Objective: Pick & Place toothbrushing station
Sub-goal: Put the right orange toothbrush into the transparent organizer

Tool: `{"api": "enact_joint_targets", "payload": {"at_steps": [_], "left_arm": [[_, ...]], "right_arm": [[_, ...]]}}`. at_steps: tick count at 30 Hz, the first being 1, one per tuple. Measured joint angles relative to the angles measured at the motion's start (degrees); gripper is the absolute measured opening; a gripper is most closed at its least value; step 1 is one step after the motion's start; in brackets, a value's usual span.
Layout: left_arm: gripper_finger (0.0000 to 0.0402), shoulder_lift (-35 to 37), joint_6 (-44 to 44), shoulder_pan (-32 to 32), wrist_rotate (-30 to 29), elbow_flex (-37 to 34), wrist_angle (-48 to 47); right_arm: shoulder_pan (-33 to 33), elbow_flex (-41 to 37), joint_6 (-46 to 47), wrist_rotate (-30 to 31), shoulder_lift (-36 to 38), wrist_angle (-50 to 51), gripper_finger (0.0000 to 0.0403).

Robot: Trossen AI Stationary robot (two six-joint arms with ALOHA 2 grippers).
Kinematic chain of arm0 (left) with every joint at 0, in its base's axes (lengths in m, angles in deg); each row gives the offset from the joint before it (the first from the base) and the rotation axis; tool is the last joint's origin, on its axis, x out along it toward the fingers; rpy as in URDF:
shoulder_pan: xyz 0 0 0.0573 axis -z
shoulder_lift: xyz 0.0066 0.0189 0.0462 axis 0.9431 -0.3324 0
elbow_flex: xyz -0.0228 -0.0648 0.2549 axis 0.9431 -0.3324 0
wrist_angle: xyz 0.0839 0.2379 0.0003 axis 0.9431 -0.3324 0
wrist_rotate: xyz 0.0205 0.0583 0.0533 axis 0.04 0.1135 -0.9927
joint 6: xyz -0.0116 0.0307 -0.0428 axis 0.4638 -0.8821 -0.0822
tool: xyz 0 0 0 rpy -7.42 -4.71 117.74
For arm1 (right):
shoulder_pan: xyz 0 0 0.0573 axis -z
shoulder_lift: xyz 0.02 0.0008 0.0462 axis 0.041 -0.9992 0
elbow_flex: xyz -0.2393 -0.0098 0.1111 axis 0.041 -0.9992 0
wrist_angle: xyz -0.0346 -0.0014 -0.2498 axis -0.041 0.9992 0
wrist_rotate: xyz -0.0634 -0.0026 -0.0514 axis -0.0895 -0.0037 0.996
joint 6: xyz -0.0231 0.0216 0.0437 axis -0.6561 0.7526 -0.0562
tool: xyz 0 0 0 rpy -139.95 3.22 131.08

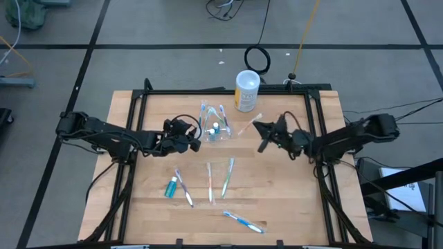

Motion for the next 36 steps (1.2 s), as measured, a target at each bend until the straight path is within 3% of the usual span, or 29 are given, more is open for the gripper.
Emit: {"api": "enact_joint_targets", "payload": {"at_steps": [4,8,14,23,27,36], "left_arm": [[0.0134,0.0,0.0,-0.6,0.0,0.0,0.2],[0.0134,0.0,0.0,-1.0,0.0,0.0,0.3],[0.0134,0.0,0.0,-1.0,0.0,0.0,0.1],[0.0134,0.0,-0.1,-1.0,0.1,0.0,-0.2],[0.0134,0.0,0.0,-1.0,0.1,0.0,-0.2],[0.0134,0.0,0.2,-1.0,0.1,0.0,0.1]], "right_arm": [[2.0,6.7,-4.1,-0.6,-6.0,2.5,0.0],[4.7,13.6,-7.0,-5.0,-10.4,5.0,0.0],[7.7,20.6,-8.7,-4.6,-13.8,16.1,0.0],[8.2,22.8,-7.9,-6.6,-13.7,26.4,0.0],[8.2,22.8,-3.5,-7.7,-13.8,32.0,0.0],[8.6,22.8,-0.3,-7.7,-15.9,33.7,0.0]]}}
